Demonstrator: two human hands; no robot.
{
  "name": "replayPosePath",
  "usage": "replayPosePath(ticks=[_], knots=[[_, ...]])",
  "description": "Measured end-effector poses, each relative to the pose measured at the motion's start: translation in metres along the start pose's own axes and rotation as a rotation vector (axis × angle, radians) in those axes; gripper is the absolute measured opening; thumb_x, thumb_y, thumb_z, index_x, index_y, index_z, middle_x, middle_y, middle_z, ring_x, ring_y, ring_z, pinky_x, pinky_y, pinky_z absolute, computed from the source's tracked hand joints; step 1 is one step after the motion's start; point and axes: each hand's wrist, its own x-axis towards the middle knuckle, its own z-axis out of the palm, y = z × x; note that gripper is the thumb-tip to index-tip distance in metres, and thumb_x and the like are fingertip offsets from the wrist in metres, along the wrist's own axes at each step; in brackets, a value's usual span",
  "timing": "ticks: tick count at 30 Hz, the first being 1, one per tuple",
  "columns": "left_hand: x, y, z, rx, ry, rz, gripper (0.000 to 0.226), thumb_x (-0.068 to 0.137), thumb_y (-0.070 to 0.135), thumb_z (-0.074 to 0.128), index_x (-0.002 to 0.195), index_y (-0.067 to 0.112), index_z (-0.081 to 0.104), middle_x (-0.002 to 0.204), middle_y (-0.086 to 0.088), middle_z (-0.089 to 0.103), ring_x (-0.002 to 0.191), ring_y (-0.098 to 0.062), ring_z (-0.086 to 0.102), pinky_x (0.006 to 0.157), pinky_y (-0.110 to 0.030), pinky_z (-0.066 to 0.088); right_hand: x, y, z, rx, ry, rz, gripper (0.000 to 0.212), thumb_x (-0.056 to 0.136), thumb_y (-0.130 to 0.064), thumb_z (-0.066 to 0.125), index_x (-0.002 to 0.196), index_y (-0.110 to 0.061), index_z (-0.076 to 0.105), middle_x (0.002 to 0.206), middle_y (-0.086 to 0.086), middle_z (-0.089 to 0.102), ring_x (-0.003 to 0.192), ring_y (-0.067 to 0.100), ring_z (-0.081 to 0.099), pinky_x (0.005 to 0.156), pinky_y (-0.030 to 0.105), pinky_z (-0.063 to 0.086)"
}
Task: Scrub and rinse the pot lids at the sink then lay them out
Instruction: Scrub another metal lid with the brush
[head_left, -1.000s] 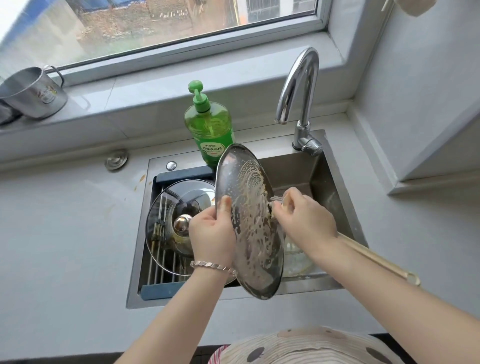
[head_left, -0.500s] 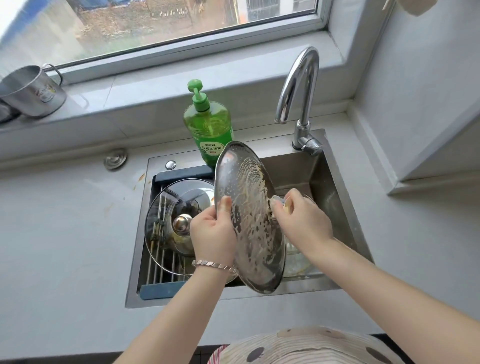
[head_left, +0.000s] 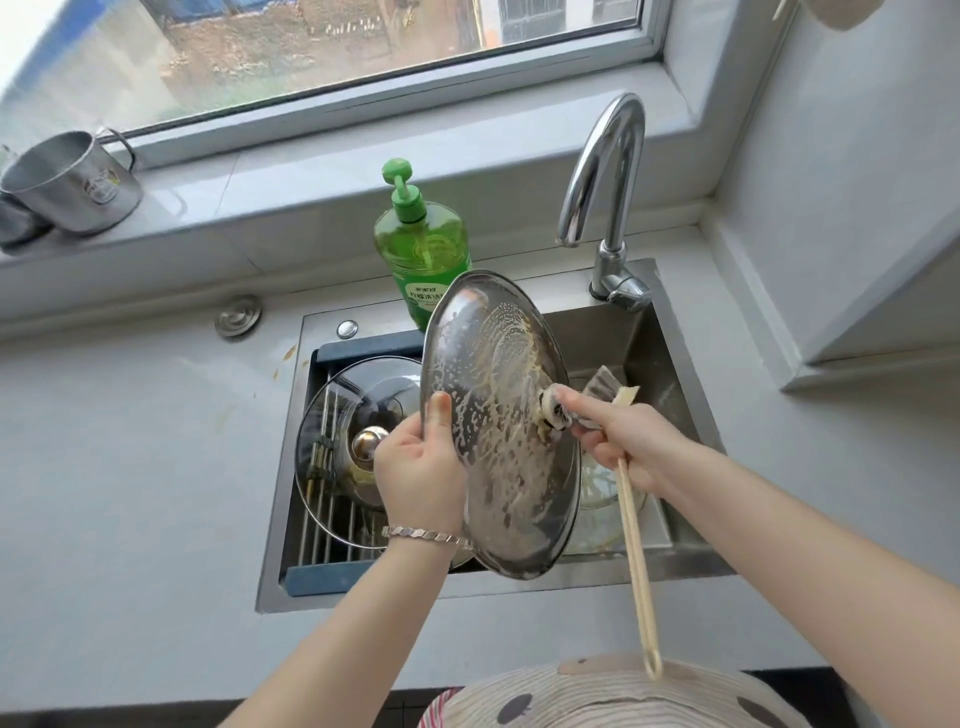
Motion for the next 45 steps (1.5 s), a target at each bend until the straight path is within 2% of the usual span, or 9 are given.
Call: replayPosePath(ticks=[6,11,15,19,24,30,37,41,45], knots=[[-0.017,-0.013,0.003,-0.053,-0.075,-0.08,0.035,0.092,0.023,0.054,0.061,0.005,0.05,0.056,-0.01,0.042,0.054,-0.02,0.038,0.055,-0.031,0.034,0.006,-0.002,0.013,-0.13,0.125,-0.121,0.05,0.072,-0.029,0.08,0.109,-0.001,0.062,0.097,0.016,0.068,0.063,0.019,0.063,0.029,0.013,0.033],[-0.027,-0.028,-0.007,-0.04,-0.244,-0.135,0.012,0.09,0.015,0.056,0.081,0.018,0.063,0.083,-0.009,0.068,0.085,-0.027,0.065,0.079,-0.042,0.055,0.021,0.0,0.012,-0.194,0.151,-0.129,0.049,0.066,-0.018,0.083,0.106,0.0,0.062,0.104,0.016,0.067,0.063,0.016,0.067,0.055,0.028,0.058],[-0.009,-0.027,-0.011,0.056,-0.454,-0.109,0.012,0.088,0.008,0.058,0.085,0.019,0.061,0.084,0.002,0.068,0.079,-0.002,0.066,0.07,-0.017,0.054,0.03,0.006,0.006,-0.17,0.21,-0.194,0.044,0.068,-0.013,0.076,0.105,-0.001,0.055,0.102,0.015,0.061,0.088,0.021,0.064,0.049,0.021,0.052],[0.026,-0.016,-0.01,0.158,-0.503,-0.137,0.02,0.094,0.027,0.049,0.084,0.012,0.059,0.081,-0.014,0.063,0.076,-0.03,0.06,0.08,-0.048,0.052,0.022,0.008,-0.002,-0.284,0.29,-0.354,0.045,0.067,-0.023,0.079,0.105,-0.013,0.058,0.09,0.0,0.067,0.08,0.013,0.066,0.067,0.034,0.059],[0.052,0.011,0.006,0.223,-0.318,-0.133,0.044,0.097,0.042,0.038,0.062,0.015,0.04,0.055,0.0,0.041,0.052,-0.015,0.039,0.051,-0.023,0.034,-0.009,0.011,-0.004,-0.619,0.238,-0.591,0.046,0.065,-0.035,0.079,0.101,-0.025,0.053,0.088,-0.013,0.066,0.086,0.009,0.063,0.085,0.036,0.052],[0.048,0.008,-0.001,0.192,-0.33,-0.101,0.046,0.094,0.044,0.042,0.064,0.008,0.043,0.056,-0.007,0.038,0.05,-0.016,0.034,0.053,-0.026,0.029,-0.032,-0.013,-0.015,-1.045,0.191,-0.542,0.079,0.071,-0.077,0.039,0.125,-0.02,0.035,0.107,-0.007,0.055,0.091,0.015,0.055,0.072,0.033,0.044],[0.03,0.011,0.002,0.3,-0.347,0.139,0.051,0.095,0.033,0.046,0.048,0.01,0.042,0.038,0.012,0.037,0.036,-0.003,0.031,0.042,-0.019,0.025,-0.037,0.009,0.032,-1.114,0.205,-1.358,0.044,0.089,-0.063,0.032,0.102,-0.028,0.055,0.065,-0.005,0.056,0.047,0.02,0.054,0.041,0.026,0.043],[0.025,0.011,-0.01,0.324,-0.345,0.202,0.055,0.095,0.026,0.046,0.044,0.018,0.029,0.03,0.011,0.026,0.032,-0.005,0.027,0.038,-0.015,0.018,-0.003,-0.039,0.012,-0.772,0.26,-0.89,0.029,0.091,-0.048,0.045,0.069,-0.029,0.049,0.059,-0.011,0.047,0.065,0.016,0.049,0.054,0.028,0.033],[0.023,0.009,-0.005,0.354,-0.342,0.237,0.053,0.094,0.03,0.046,0.045,0.016,0.033,0.04,0.009,0.029,0.035,-0.006,0.028,0.038,-0.015,0.02,-0.024,-0.027,0.037,-0.844,0.1,-1.025,0.026,0.089,-0.048,0.049,0.069,-0.032,0.047,0.054,-0.018,0.05,0.055,0.004,0.044,0.055,0.029,0.035]])
